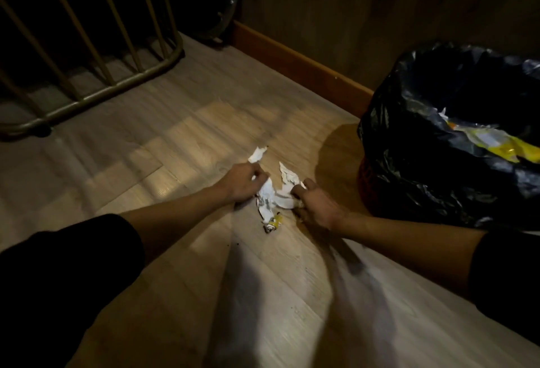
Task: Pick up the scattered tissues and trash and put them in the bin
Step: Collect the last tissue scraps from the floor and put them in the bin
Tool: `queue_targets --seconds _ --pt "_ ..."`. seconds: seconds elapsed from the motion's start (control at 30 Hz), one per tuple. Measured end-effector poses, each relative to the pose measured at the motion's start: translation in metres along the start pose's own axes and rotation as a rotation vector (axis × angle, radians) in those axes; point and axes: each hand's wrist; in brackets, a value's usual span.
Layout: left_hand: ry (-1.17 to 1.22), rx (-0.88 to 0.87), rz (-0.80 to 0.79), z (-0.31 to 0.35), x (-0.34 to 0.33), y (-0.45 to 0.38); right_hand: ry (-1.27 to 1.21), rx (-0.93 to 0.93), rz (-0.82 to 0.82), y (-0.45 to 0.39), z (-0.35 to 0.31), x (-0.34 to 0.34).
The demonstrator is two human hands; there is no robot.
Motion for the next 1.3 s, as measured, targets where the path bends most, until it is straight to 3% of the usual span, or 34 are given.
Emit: queue_targets --seconds 0.3,0.63,0.77,0.87,0.97,1.07,1.3 --pt "-0.286 -0.246 -0.133 0.003 -0.023 0.046 -0.079 -0.073 0.019 0.008 -0.005 0.010" --pt "-0.187 -0.071 -0.179 0.009 0.010 0.073 -0.100 -0.185 0.060 0.023 -0.006 0.047" --pt "-0.169 -0.091 -0.094 0.011 0.037 0.076 -0.063 -0.077 0.077 0.039 -0.019 0.057" --pt "-0.199 -0.078 -0.054 0.018 0.049 0.083 0.019 0.042 -0.050 0.048 -0.035 0.050" --pt "-0.233 -0.088 -0.039 0.017 0.053 0.090 0.039 0.045 -0.140 0.054 -0.054 0.024" --pt "-0.277 -0.090 -0.007 0.011 0.057 0.097 0.086 0.112 -0.139 0.057 -0.064 -0.004" --pt "-0.343 -0.078 -0.129 -0.023 0.065 0.120 0.092 0.192 -0.107 0.049 -0.072 -0.022"
Point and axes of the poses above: each hand's wrist, its own y-axis away from the middle knuckle, its own x-axis out of the back of the hand, z = x × y, and after that the axes turned 7 degrees about x, right-handed
